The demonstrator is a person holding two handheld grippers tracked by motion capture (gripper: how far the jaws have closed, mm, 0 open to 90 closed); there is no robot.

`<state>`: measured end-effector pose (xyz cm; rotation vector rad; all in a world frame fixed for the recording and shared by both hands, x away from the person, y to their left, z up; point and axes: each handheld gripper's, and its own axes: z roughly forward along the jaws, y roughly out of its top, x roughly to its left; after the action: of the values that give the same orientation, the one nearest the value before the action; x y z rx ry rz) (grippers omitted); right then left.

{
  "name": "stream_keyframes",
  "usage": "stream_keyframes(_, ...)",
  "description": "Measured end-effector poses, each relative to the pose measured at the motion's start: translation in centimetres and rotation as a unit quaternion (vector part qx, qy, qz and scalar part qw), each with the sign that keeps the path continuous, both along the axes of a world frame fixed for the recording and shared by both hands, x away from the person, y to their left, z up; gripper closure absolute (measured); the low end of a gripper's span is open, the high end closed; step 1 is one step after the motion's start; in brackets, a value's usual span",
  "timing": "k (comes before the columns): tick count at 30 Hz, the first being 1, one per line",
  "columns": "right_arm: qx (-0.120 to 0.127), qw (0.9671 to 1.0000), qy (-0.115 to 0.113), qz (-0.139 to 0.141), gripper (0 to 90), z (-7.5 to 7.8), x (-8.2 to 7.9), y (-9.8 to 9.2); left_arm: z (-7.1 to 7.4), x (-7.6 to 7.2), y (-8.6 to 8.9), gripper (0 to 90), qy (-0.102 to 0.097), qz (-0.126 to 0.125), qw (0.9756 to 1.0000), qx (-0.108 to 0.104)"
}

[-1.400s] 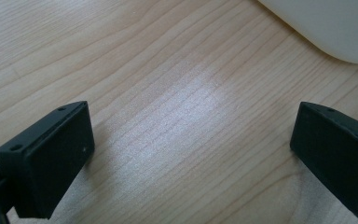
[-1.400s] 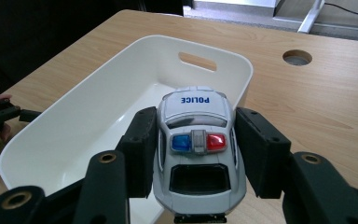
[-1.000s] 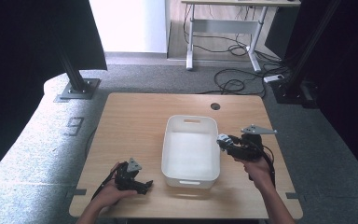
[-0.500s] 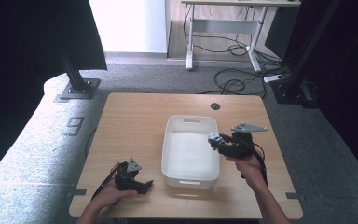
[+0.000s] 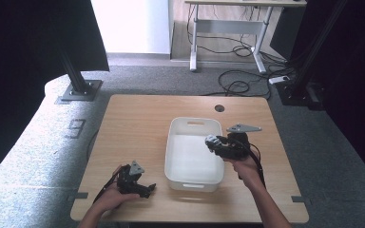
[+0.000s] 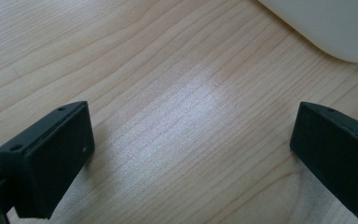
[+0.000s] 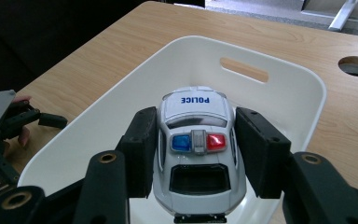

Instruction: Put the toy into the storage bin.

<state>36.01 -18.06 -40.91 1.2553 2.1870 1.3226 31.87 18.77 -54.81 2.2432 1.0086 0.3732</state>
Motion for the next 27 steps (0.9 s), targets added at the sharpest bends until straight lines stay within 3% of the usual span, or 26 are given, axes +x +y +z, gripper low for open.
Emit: stream_keyframes(27,-0.023,0.9995,0.017,0.014,50.3,-0.7,1.8,3.4,0.0,0.0,0.0,0.0,0.000,0.000,1.0000,0.001)
